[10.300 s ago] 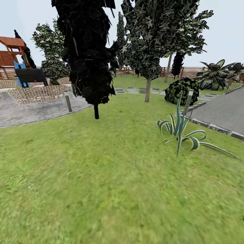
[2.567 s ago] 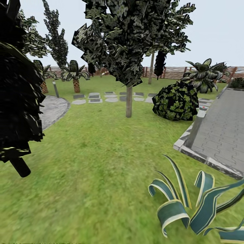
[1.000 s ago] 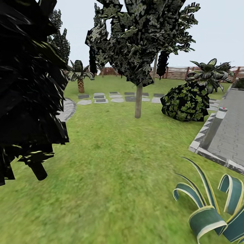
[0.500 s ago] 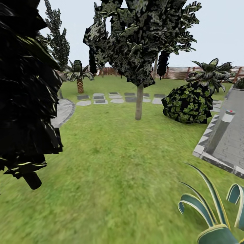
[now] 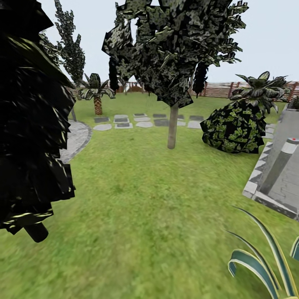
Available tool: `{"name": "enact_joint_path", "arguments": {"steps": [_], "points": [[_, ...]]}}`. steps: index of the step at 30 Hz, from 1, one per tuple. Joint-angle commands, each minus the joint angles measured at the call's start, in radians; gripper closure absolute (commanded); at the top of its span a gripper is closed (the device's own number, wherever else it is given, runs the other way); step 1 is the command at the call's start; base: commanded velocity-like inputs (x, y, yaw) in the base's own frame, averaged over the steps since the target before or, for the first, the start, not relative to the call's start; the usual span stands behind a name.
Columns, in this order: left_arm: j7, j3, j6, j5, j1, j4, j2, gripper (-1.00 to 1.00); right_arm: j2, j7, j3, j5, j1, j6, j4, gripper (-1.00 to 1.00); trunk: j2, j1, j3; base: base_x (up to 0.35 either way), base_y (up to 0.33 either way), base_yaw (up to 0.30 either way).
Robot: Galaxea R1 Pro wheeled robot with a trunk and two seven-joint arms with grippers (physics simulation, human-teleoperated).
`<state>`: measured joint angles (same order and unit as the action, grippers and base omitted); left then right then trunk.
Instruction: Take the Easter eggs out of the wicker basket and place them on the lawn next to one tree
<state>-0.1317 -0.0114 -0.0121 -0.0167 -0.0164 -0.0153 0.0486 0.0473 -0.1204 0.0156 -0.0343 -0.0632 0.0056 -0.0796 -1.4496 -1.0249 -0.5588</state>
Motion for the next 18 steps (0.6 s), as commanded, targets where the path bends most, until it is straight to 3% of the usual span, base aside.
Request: {"name": "enact_joint_path", "arguments": {"steps": [1,9,18], "points": [[-0.003,-0.001,-0.001,-0.002,0.0,-0.002,0.0,-1.0,0.0,-0.002,0.001,-0.004,-0.001,0.001,-0.002,-1.0,0.0,0.0,-0.001,0.02,0.325,0.0],[-0.003,-0.001,0.0,-0.002,0.0,-0.002,-0.001,-1.0,0.0,-0.002,0.0,-0.003,-0.001,-0.001,-0.002,-1.0,0.0,0.0,-0.001,0.138,0.313,0.0],[-0.003,-0.001,-0.001,-0.002,0.0,-0.002,-0.001,-1.0,0.0,-0.002,0.001,-0.002,-0.001,-0.001,-0.002,-1.0,0.0,0.0,-0.001,0.319,0.03,0.0]]}}
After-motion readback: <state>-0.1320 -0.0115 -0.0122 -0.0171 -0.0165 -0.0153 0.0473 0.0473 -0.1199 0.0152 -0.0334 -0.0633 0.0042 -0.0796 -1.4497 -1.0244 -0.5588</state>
